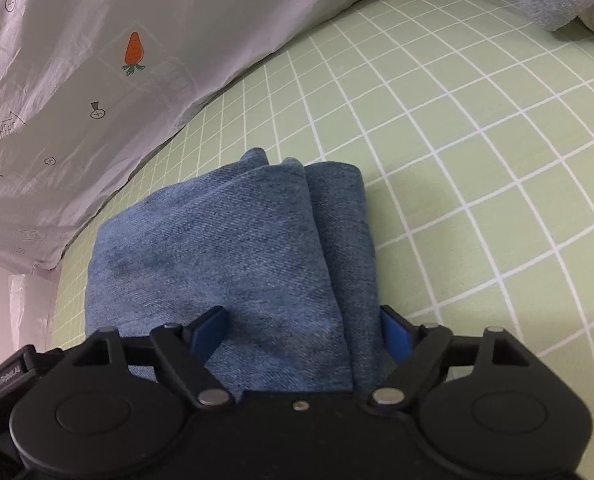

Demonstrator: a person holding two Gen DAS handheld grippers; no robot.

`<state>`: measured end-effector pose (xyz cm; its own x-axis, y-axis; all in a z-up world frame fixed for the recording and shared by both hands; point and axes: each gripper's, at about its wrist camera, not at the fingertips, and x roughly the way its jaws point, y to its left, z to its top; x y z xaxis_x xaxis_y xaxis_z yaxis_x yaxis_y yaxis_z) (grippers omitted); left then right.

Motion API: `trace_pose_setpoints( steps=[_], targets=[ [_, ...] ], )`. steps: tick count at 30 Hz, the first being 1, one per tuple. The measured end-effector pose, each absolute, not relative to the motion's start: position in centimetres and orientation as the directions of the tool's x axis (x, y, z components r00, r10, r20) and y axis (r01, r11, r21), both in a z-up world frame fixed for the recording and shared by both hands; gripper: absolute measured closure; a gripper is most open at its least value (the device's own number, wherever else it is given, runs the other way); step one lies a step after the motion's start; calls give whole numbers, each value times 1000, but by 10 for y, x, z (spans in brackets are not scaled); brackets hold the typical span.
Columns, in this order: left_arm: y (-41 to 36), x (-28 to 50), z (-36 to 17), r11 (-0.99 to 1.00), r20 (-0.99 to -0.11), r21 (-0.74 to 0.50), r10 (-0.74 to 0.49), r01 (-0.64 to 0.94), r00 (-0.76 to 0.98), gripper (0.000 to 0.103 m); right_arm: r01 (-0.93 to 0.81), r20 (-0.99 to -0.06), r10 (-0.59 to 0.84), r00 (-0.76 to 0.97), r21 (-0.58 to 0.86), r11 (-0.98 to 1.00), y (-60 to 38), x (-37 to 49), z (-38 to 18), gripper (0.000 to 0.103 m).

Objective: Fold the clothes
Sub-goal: 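Grasp the folded jeans with the right gripper and carry them onto the clothes stack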

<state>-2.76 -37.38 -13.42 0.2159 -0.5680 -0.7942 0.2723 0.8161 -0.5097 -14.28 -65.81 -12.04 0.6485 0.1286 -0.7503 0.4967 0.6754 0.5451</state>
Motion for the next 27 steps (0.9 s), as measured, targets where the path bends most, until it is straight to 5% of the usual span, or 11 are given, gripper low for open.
trace_pose_setpoints(
  steps=[1, 3, 5, 8, 15, 27],
  targets=[
    [-373, -29, -136, 801, -779, -541, -592, 257, 207, 20, 484, -742, 141, 656, 556, 675, -658, -142, -121, 33],
    [-373, -34, -132, 797, -770, -541, -598, 269, 221, 31, 463, -735, 149, 661, 556, 691, -656, -144, -117, 72],
    [-372, -39, -124, 789, -761, -544, -607, 284, 230, 44, 448, -714, 146, 685, 570, 689, -656, -153, -108, 84],
    [-372, -46, -111, 762, -732, -573, -641, 301, 228, 52, 438, -674, 135, 726, 605, 664, -655, -169, -91, 86],
    [-406, -69, -56, 647, -637, -634, -747, 422, 188, 53, 465, -597, -6, 802, 620, 632, -662, -226, -32, 87],
    [-591, -138, 28, 420, -437, -700, -892, 578, 119, 53, 529, -391, -358, 848, 584, 615, -780, -348, 76, 87]
  ],
)
